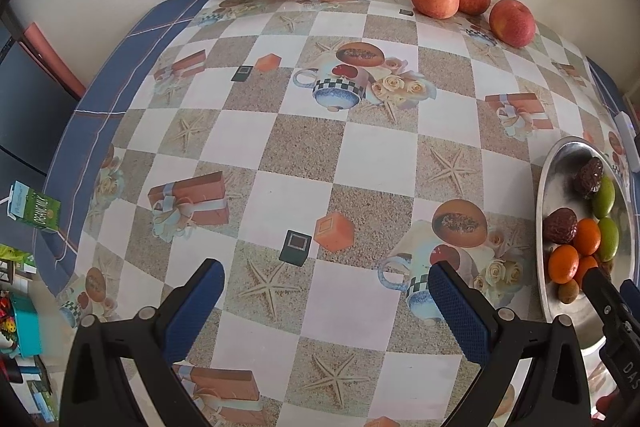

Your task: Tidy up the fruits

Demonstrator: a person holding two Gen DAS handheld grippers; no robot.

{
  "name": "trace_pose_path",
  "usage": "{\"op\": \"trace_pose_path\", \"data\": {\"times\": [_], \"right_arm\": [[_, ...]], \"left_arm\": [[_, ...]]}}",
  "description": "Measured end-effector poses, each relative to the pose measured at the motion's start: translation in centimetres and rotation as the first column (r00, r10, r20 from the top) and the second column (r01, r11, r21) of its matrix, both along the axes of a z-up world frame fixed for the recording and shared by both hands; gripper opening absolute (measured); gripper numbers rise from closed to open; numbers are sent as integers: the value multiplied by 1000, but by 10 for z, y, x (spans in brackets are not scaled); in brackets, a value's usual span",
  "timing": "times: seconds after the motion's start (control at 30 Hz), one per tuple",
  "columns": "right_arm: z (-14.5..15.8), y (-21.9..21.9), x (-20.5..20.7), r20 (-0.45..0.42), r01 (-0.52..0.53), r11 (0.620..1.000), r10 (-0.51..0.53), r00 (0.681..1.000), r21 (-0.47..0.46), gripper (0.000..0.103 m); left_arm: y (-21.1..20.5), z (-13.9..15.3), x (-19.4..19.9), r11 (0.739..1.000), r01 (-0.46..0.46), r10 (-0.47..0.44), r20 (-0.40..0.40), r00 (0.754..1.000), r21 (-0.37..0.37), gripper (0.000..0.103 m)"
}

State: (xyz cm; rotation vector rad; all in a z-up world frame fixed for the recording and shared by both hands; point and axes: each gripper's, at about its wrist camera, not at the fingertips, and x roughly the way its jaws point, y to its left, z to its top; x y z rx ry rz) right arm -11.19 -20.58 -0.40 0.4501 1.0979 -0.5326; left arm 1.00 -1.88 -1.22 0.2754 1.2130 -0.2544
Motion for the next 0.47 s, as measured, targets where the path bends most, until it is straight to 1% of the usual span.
{"op": "trace_pose_path", "data": {"times": [0.3, 0.47], "right_arm": [[0, 0, 0, -1, 0, 1000, 0, 1000, 0, 95], [0, 0, 0, -1, 2, 1000, -2, 1000, 1, 95]], "left_arm": [[0, 0, 0, 1000, 0, 0, 0, 1000, 1, 103], [2, 1, 0, 1000, 0, 0, 3, 1000, -28, 103]]}}
